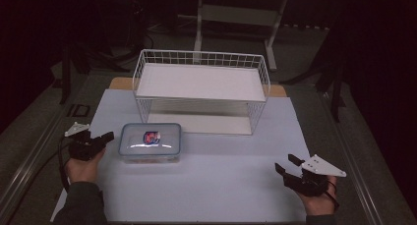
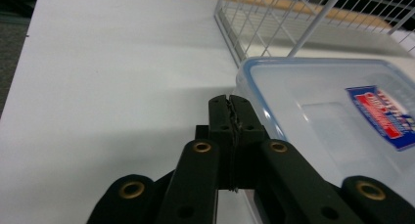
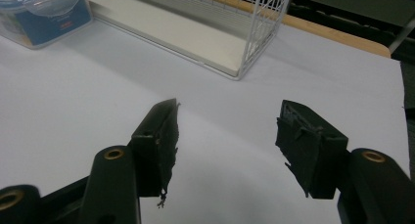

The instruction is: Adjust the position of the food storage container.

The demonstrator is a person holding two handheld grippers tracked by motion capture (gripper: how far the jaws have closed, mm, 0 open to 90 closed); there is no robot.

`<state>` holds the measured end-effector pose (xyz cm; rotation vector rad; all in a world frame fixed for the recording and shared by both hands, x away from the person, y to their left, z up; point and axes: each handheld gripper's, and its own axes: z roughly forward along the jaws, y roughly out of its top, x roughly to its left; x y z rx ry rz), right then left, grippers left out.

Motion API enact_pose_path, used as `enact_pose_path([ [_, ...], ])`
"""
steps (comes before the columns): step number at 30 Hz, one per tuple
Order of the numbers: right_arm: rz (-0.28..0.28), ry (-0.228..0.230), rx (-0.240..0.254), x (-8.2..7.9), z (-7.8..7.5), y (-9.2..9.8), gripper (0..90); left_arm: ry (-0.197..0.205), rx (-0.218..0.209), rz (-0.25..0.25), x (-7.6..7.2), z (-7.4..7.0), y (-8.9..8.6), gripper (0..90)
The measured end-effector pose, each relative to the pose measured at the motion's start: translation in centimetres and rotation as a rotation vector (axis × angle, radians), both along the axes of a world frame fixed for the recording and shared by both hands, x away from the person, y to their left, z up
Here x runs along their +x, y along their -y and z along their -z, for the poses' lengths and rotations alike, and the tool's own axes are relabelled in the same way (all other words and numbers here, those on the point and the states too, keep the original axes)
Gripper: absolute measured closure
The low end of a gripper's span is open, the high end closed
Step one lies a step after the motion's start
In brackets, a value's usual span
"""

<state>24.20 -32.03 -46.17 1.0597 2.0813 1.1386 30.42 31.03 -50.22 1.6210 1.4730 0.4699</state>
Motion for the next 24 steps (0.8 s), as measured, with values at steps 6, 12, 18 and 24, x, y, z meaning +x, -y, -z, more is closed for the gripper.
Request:
enact_pose_path([
  [6,-0.002,-0.004,-0.003,0.1,0.1,-0.1,40.6,-0.017,0.031,0.021,1.0,0.6,0.9,89.6],
  [12,-0.006,-0.006,0.001,0.1,0.1,-0.1,40.9,-0.037,0.042,0.032,1.4,1.1,1.3,89.8],
  [18,-0.017,-0.010,-0.003,0.2,0.1,-0.5,41.1,-0.031,0.045,0.070,1.7,1.1,2.4,89.8],
  [24,-0.025,-0.016,-0.005,0.4,0.2,-0.9,41.3,-0.036,0.040,0.116,1.8,1.2,4.2,89.8],
])
